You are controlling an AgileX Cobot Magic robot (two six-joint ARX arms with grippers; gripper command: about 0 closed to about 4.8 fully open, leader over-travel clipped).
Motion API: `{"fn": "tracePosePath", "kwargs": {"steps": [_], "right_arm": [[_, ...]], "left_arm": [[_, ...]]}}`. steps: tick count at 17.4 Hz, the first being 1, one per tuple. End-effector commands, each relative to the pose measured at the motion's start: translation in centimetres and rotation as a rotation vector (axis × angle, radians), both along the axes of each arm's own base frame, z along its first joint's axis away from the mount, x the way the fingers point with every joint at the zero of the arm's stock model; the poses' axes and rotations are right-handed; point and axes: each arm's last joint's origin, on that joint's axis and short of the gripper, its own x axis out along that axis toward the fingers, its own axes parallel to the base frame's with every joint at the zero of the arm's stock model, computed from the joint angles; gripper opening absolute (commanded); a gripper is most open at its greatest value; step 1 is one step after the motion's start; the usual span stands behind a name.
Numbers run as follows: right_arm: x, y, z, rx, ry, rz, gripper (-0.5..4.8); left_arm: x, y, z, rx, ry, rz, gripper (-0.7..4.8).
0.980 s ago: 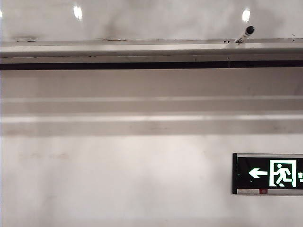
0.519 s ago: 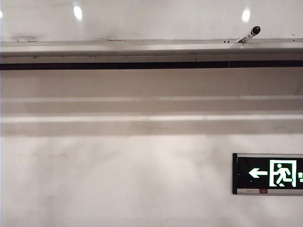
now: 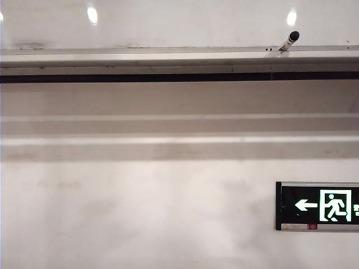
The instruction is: Take a marker from the whiteboard tray, write "Hi!" on the whiteboard, and then put the marker back vertically into the whiteboard tray.
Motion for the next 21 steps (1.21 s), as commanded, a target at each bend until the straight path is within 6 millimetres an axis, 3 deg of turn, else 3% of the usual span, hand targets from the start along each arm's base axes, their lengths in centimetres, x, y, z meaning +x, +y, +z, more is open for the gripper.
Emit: {"fn": "tracePosePath", "kwargs": {"steps": [1,6,8,13,21], "right_arm": [[-0.1,-0.1,-1.8,-0.069,0.146,0.002,0.13],[-0.5,-0.2,-3.0,-0.128,0.265,0.002,0.13],[-0.5,-0.2,-3.0,-0.127,0.264,0.002,0.13],[-0.5,-0.2,-3.0,-0.127,0.263,0.001,0.13],[-0.5,-0.3,-3.0,-0.128,0.263,-0.002,0.13]], "left_arm": [[0.5,-0.1,-1.3,-0.017,-0.055,0.018,-0.06],[1.1,-0.3,-4.5,-0.045,-0.005,0.032,-0.06],[1.0,0.0,-4.5,-0.053,-0.025,0.082,-0.06],[0.3,3.2,-4.7,-0.047,-0.070,0.383,-0.06],[0.5,2.7,-5.8,-0.001,-0.042,0.384,-0.06]]}}
